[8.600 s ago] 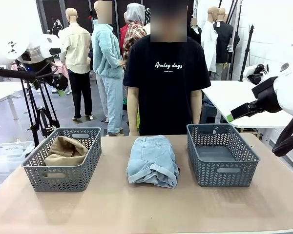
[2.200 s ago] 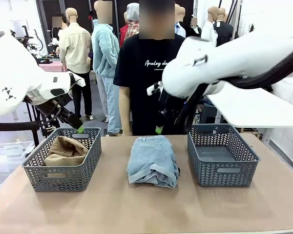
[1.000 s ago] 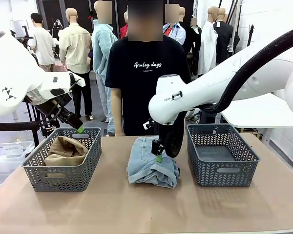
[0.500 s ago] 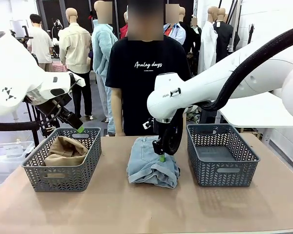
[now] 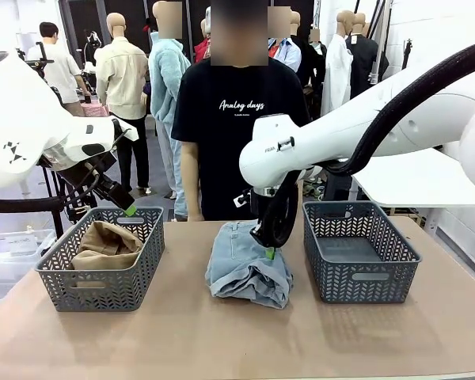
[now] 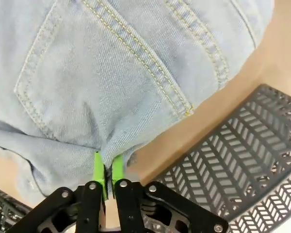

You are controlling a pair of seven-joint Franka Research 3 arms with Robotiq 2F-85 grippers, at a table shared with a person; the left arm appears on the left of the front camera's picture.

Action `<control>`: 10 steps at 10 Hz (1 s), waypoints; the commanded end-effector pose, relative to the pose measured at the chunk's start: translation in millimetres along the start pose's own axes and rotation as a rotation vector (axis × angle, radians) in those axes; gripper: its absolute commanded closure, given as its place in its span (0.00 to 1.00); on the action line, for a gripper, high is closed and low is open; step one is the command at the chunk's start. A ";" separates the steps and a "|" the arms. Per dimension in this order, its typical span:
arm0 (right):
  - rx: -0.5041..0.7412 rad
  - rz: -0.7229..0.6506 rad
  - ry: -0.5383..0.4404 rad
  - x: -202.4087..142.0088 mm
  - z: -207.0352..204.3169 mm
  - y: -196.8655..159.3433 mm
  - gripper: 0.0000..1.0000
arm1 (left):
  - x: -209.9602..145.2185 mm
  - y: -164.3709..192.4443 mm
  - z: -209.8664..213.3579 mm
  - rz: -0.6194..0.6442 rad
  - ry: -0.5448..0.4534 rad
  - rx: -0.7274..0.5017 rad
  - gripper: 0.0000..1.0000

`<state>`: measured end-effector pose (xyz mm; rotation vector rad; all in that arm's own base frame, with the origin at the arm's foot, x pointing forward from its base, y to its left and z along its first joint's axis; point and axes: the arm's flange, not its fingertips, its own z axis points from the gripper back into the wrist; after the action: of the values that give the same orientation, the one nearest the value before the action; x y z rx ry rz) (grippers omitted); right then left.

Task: Sort the tops and bottoms.
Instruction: Lift clothes from the center of the table with your right hand.

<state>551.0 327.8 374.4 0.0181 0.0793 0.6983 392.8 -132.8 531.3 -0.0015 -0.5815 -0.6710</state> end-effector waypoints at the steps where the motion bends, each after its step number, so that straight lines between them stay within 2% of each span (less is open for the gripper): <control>1: 0.013 -0.020 -0.040 -14.8 20.9 0.7 1.00 | -2.3 0.9 -0.5 -0.018 0.003 0.000 0.00; 2: -0.007 -0.025 -0.085 -24.2 37.0 0.8 1.00 | -2.3 0.9 -0.5 -0.018 0.003 0.000 0.00; 5: -0.133 -0.005 -0.406 -57.5 126.8 12.1 1.00 | -2.3 0.9 -0.5 -0.018 0.003 0.000 0.00; 7: -0.226 0.020 -0.620 -83.0 189.2 33.8 1.00 | -2.3 0.9 -0.5 -0.018 0.003 0.000 0.00; 9: -0.285 0.053 -0.781 -106.2 236.0 51.1 1.00 | -2.3 0.9 -0.5 -0.018 0.003 0.000 0.00; 10: -0.305 0.061 -0.822 -113.6 250.3 53.8 1.00 | -2.3 0.9 -0.5 -0.018 0.003 0.000 0.00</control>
<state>454.8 307.2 647.9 0.0359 -0.7551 0.7167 392.7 -132.7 531.6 -0.0014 -0.5821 -0.6710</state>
